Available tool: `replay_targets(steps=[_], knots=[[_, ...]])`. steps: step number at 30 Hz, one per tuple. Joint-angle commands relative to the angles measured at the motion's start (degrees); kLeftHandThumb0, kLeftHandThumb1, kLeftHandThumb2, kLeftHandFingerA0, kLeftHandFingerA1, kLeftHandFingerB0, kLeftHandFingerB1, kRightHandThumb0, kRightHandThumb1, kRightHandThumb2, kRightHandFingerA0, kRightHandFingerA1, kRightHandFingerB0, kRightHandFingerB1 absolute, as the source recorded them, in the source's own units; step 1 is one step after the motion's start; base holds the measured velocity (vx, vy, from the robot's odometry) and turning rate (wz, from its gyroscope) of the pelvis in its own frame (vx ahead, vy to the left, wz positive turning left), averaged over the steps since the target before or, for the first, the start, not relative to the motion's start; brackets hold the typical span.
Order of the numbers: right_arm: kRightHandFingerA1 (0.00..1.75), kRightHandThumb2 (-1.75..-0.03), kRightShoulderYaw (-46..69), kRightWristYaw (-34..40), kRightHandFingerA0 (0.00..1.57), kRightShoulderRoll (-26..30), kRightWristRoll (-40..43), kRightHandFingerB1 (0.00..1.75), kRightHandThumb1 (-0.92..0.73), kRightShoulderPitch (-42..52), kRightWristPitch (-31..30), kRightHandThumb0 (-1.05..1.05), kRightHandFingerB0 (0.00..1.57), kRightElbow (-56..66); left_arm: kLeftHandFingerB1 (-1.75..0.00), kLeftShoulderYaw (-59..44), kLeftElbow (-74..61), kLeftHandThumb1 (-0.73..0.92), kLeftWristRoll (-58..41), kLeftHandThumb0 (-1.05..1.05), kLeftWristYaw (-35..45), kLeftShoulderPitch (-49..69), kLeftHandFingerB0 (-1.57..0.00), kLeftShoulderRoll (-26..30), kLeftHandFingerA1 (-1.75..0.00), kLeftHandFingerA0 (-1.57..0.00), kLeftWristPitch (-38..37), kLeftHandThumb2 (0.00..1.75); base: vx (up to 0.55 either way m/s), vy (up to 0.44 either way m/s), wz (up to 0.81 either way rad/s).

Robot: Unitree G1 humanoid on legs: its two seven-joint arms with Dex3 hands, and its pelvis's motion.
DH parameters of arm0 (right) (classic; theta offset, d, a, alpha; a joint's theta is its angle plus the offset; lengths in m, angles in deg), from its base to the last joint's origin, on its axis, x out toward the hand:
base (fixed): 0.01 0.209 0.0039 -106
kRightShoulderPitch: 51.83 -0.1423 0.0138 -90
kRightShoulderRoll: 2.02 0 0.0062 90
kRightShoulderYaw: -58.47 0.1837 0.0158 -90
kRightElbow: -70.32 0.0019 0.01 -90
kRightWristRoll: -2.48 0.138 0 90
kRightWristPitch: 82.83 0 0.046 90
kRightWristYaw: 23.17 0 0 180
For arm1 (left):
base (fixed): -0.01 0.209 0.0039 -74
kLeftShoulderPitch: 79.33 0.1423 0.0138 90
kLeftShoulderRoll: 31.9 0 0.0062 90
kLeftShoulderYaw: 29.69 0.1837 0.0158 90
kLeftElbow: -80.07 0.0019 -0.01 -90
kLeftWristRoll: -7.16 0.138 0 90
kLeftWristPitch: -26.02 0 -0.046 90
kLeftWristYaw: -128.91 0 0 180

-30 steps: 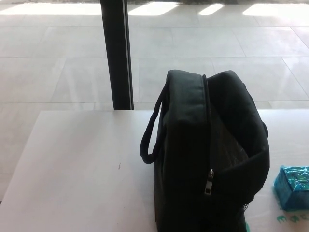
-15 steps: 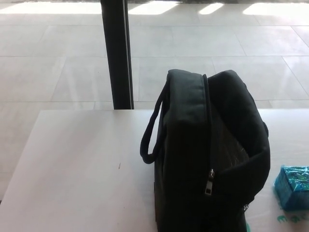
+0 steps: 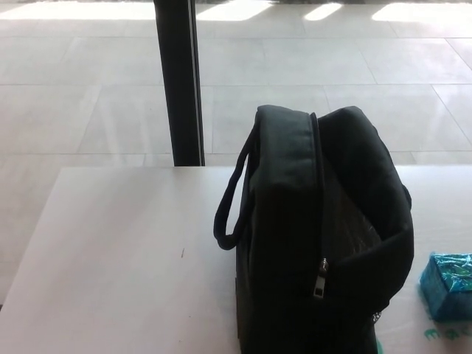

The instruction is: The robot uses its right hand to pick up the cube kept on the middle of the desk and put it inside the bag next to it

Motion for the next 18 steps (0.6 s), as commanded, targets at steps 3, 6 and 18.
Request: replay_targets(steps=[3,6,18], knots=[[0.08,-1.09,-2.9,2.7,0.0,-2.9,-5.6,0.02,-0.69,-2.3,4.4,-1.05,0.0,-5.5,-0.46,0.7,0.0,0.52,0.1,-0.75,1.2,0.3,-0.13,0.7,-0.55,-0.16,1.6,0.87,0.0,0.0,0.0],[0.1,-1.08,-3.7,3.4,0.0,-4.5,-6.7,0.05,-0.68,-0.4,3.5,-1.05,0.0,-4.2,-0.46,0.8,0.1,0.54,0.3,-0.73,0.9,0.3,-0.11,0.7,-0.55,-0.16,1.5,0.89,0.0,0.0,0.0],[0.0,-0.99,-7.7,6.9,0.0,-10.3,-12.5,0.0,-0.64,0.7,-0.8,-1.02,0.0,-6.1,-0.46,0.7,0.4,0.53,-0.2,-0.73,0.8,0.0,-0.15,0.3,-0.56,-0.2,1.4,0.87,0.0,0.0,0.0]])
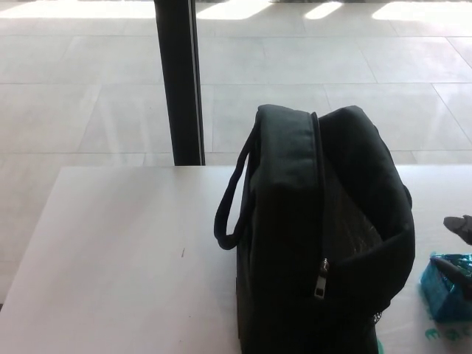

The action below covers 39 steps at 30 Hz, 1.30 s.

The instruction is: The robot uses its right hand to pick up the cube kept on the middle of the desk and put it inside the bag next to it

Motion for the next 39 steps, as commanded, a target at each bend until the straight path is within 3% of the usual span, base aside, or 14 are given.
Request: replay_targets(steps=[1,2,3,4,6,7,8,24,25,27,29,34,38,39], knots=[[0.0,-0.99,-2.0,2.9,0.0,-1.1,-5.0,0.0,-0.64,-0.4,-2.3,-1.02,0.0,-1.7,-0.46,0.3,0.4,0.53,-0.2,-0.73,0.8,0.1,-0.15,0.0,-0.56,-0.2,1.3,0.87,0.0,0.0,0.0],[0.0,-0.67,-1.8,3.0,0.0,-0.3,-5.5,0.05,-0.84,0.5,-3.1,-1.05,0.0,-0.9,-0.46,0.8,-0.1,0.53,-0.1,-0.72,0.9,0.0,-0.15,-0.2,-0.55,-0.19,1.7,0.87,0.0,0.0,0.0],[0.0,-0.66,-2.2,2.9,0.0,-0.1,-6.2,0.04,-0.86,0.3,-3.9,-1.05,0.0,-0.9,-0.36,0.6,-0.3,0.66,-0.3,-0.71,0.7,-0.1,-0.19,-0.3,-0.51,-0.23,2.1,0.59,0.0,0.0,0.0],[0.0,-0.98,-2.5,3.3,0.0,0.0,-7.0,0.02,-0.65,-0.2,-4.4,-1.01,0.0,-1.6,-0.47,0.6,-0.3,0.52,-0.3,-0.73,0.5,-0.1,-0.15,-0.3,-0.57,-0.21,2.0,0.87,0.0,0.0,0.0],[0.0,-0.96,-2.2,3.5,0.0,0.5,-7.4,0.02,-0.64,-0.6,-4.2,-1.02,0.0,-3.1,-0.47,0.7,0.1,0.52,-0.3,-0.73,0.8,-0.6,-0.15,-0.2,-0.57,-0.2,1.9,0.87,0.0,0.0,0.0],[0.0,-0.94,-1.6,3.9,0.0,0.3,-7.2,0.05,-0.62,-0.7,-3.8,-1.02,0.0,-4.1,-0.37,0.7,0.0,0.65,-0.2,-0.71,0.7,-0.7,-0.2,-0.1,-0.54,-0.23,2.0,0.6,0.0,0.0,0.0],[0.16,-1.09,-1.5,4.1,0.0,0.2,-7.4,0.04,-0.66,-0.7,-3.9,-1.05,0.0,-4.4,-0.36,0.9,0.0,0.67,0.1,-0.71,0.8,-0.7,-0.21,0.2,-0.52,-0.24,1.9,0.6,0.0,0.0,0.0],[0.11,-0.88,-4.1,-0.9,0.0,-1.0,-8.4,0.02,-0.55,-0.8,-3.1,-0.96,0.0,-4.6,-0.37,1.4,0.2,0.68,0.4,-0.69,0.8,-2.0,-0.22,0.5,-0.51,-0.24,2.3,0.6,0.0,0.0,0.0],[0.0,-0.72,-4.2,-0.8,0.0,-1.3,-8.4,0.12,-0.44,-0.8,-2.8,-0.87,0.02,-4.4,-0.37,1.2,0.4,0.68,0.1,-0.69,1.1,-2.0,-0.21,0.5,-0.51,-0.23,2.0,0.6,0.0,0.0,0.0],[0.43,-0.83,-4.1,-2.3,0.02,-1.9,-7.6,0.18,-0.45,-1.3,-3.2,-0.76,0.0,-3.3,-0.37,1.3,-0.1,0.68,0.4,-0.69,0.5,-2.2,-0.24,0.3,-0.49,-0.26,1.9,0.6,0.0,0.0,0.0],[0.54,-0.79,-7.0,-6.6,0.0,-0.6,-9.3,0.07,-0.46,-2.7,-4.2,-0.82,0.04,-2.6,-0.37,1.6,-0.2,0.68,0.6,-0.7,1.0,-2.2,-0.23,0.6,-0.49,-0.25,1.3,0.6,0.0,0.0,0.0],[0.6,-0.69,-18.3,-19.8,0.19,4.6,-16.5,0.0,-0.42,-8.2,-5.5,-0.67,0.0,-3.5,-0.36,1.0,-0.5,0.68,0.0,-0.68,0.7,-2.3,-0.24,0.7,-0.5,-0.25,2.2,0.59,0.0,0.0,0.0],[0.72,-0.68,-23.3,-16.8,0.64,6.8,-22.7,0.0,-0.41,-8.1,-4.7,-0.33,0.0,-2.4,-0.36,0.8,0.3,0.68,0.2,-0.68,0.7,-2.4,-0.25,0.7,-0.49,-0.26,1.4,0.59,0.0,0.0,0.0],[1.03,-0.55,-24.9,-12.4,0.85,8.1,-26.4,0.21,-0.52,-6.7,-3.5,-0.13,0.0,-1.2,-0.36,0.7,0.5,0.67,-0.1,-0.68,1.0,-2.7,-0.25,0.7,-0.5,-0.26,1.2,0.59,0.0,0.0,0.0]])
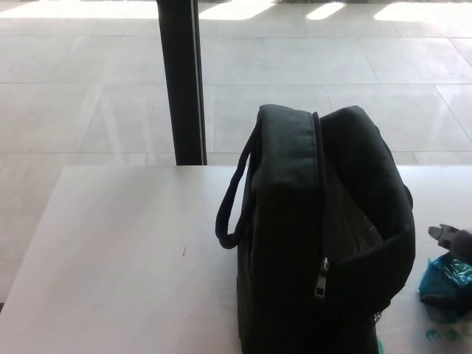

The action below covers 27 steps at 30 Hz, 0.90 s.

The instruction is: The robot uses its right hand to pick up the cube kept on the middle of the desk and put it inside the bag next to it

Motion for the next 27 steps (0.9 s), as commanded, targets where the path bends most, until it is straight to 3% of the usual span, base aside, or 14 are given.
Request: replay_targets(steps=[1,4,5,7,8,9,12,13,14,17,18,23,24,27], knots=[[1.17,-0.57,-12.0,-6.0,0.77,6.6,-15.8,0.25,-0.59,0.4,0.3,-0.12,0.0,1.7,-0.36,0.1,0.5,0.68,-0.2,-0.68,1.1,-1.6,-0.26,0.3,-0.5,-0.27,-0.1,0.59,0.0,0.0,0.0],[1.27,-0.63,-14.7,-4.8,0.67,7.6,-19.1,0.26,-0.66,0.7,-0.6,-0.2,0.06,2.3,-0.37,-0.1,0.9,0.68,-0.3,-0.67,1.3,-1.7,-0.25,0.2,-0.5,-0.27,-0.5,0.59,0.0,0.0,0.0],[1.42,-0.63,-15.4,-3.6,0.56,8.4,-20.2,0.35,-0.71,1.2,0.7,-0.25,0.15,2.3,-0.38,-0.4,1.0,0.67,-0.7,-0.64,1.1,-1.9,-0.27,0.1,-0.52,-0.28,-0.2,0.59,0.0,0.0,0.0],[1.49,-0.66,-15.9,-1.9,0.61,9.0,-20.6,0.37,-0.8,1.8,1.0,-0.32,0.29,2.5,-0.39,-0.6,0.9,0.67,-0.8,-0.63,1.0,-2.0,-0.28,0.0,-0.51,-0.28,-0.1,0.59,0.0,0.0,0.0],[1.57,-0.64,-15.9,2.7,0.73,10.0,-21.7,0.58,-0.71,3.2,3.4,-0.3,0.62,2.6,-0.38,-0.6,0.6,0.69,-0.9,-0.6,0.9,-2.0,-0.27,0.1,-0.51,-0.27,0.6,0.6,0.0,0.0,0.0],[1.59,-0.64,-15.9,5.3,0.72,10.6,-22.2,0.69,-0.74,3.9,4.7,-0.31,0.67,2.6,-0.39,-0.5,0.4,0.69,-0.8,-0.59,0.9,-1.9,-0.27,0.2,-0.51,-0.28,0.7,0.6,0.0,0.0,0.0],[1.68,-0.62,-15.4,8.8,0.71,11.2,-21.9,0.84,-0.77,5.1,5.7,-0.3,0.66,2.2,-0.39,-0.6,0.8,0.69,-0.7,-0.58,0.8,-1.8,-0.29,0.1,-0.51,-0.3,0.2,0.6,0.0,0.0,0.0],[1.59,-0.63,-15.3,9.5,0.69,11.6,-22.0,0.62,-0.73,5.7,5.7,-0.29,0.64,2.1,-0.49,-0.4,1.3,0.5,-0.3,-0.61,0.9,-1.8,-0.18,0.1,-0.6,-0.3,-0.8,0.91,0.0,0.0,0.0],[1.58,-0.64,-14.9,10.8,0.7,11.7,-21.9,0.64,-0.73,6.3,5.8,-0.3,0.62,2.1,-0.4,-0.4,1.5,0.69,-0.4,-0.57,1.3,-1.9,-0.29,0.1,-0.52,-0.29,-0.9,0.6,0.0,0.0,0.0],[1.52,-0.7,-11.2,18.2,0.76,11.5,-19.4,0.67,-0.87,9.4,8.8,-0.35,0.66,1.8,-0.39,-0.4,1.1,0.69,-0.6,-0.55,1.0,-1.8,-0.29,0.1,-0.51,-0.29,-0.1,0.6,0.0,0.0,0.0],[1.47,-0.7,-10.6,18.6,0.74,11.2,-19.1,0.63,-0.89,9.5,9.3,-0.36,0.66,1.4,-0.5,-0.4,1.2,0.5,-0.5,-0.6,0.8,-2.0,-0.2,0.1,-0.59,-0.29,0.0,0.89,0.0,0.0,0.0],[1.43,-0.67,-6.9,24.9,0.8,10.0,-17.0,0.62,-0.81,12.0,14.8,-0.35,0.72,-0.1,-0.5,0.3,1.5,0.49,0.5,-0.56,0.4,-1.9,-0.19,0.2,-0.61,-0.32,-0.8,0.92,0.0,0.0,0.0],[1.6,-0.68,-6.0,27.2,0.8,9.8,-16.4,0.78,-0.76,12.5,17.2,-0.33,0.76,-0.9,-0.5,0.3,1.5,0.49,0.4,-0.58,0.3,-1.9,-0.2,0.1,-0.61,-0.32,-0.7,0.91,0.0,0.0,0.0],[1.63,-0.75,-2.6,29.8,0.87,8.4,-13.7,0.85,-0.76,13.2,20.6,-0.29,0.82,-1.7,-0.5,0.2,0.8,0.49,0.2,-0.59,0.3,-1.6,-0.2,0.1,-0.6,-0.3,-0.2,0.9,0.0,0.0,0.0]])
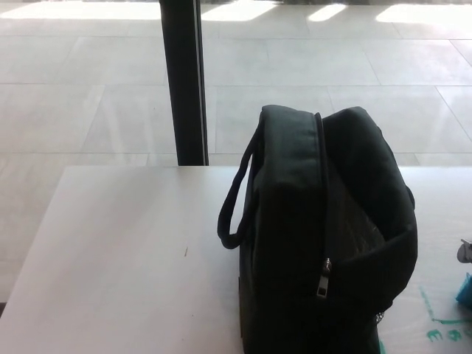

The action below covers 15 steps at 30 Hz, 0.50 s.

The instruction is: The robot uses its right hand to pick up the cube kept on the middle of the desk and put it inside the bag next to it

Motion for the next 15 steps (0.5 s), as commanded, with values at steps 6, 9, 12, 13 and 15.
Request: replay_targets(steps=[6,9,12,13,15], knots=[[1.75,-0.97,11.9,15.3,0.86,-2.7,5.2,1.58,-0.59,5.9,16.4,-0.2,0.65,-1.7,-0.5,0.3,-0.9,0.51,0.4,-0.58,0.8,-0.1,-0.19,0.5,-0.6,-0.3,-0.2,0.92,0.0,0.0,0.0],[1.75,-0.98,15.7,13.0,0.83,-3.6,7.0,1.58,-0.59,4.4,16.0,-0.18,0.71,0.9,-0.5,0.5,-0.6,0.5,0.8,-0.56,0.3,-0.2,-0.19,0.4,-0.6,-0.31,-0.5,0.92,0.0,0.0,0.0],[1.75,-0.94,18.7,11.2,0.82,-4.7,7.4,1.53,-0.63,3.0,15.7,-0.17,0.66,1.6,-0.5,0.5,-0.1,0.5,0.8,-0.56,0.2,-0.4,-0.19,0.4,-0.6,-0.3,-0.4,0.91,0.0,0.0,0.0],[1.75,-0.87,20.1,10.3,0.82,-5.2,8.4,1.41,-0.66,2.5,14.9,-0.19,0.69,2.0,-0.51,0.4,-0.1,0.49,0.8,-0.55,0.2,-0.3,-0.2,0.4,-0.61,-0.33,-0.4,0.91,0.0,0.0,0.0],[1.69,-0.96,25.0,7.8,0.76,-6.7,12.4,1.4,-0.6,-0.3,13.4,-0.16,0.71,2.2,-0.5,0.5,-0.4,0.48,1.0,-0.56,0.0,-0.1,-0.19,0.3,-0.61,-0.32,-0.6,0.91,0.0,0.0,0.0]])
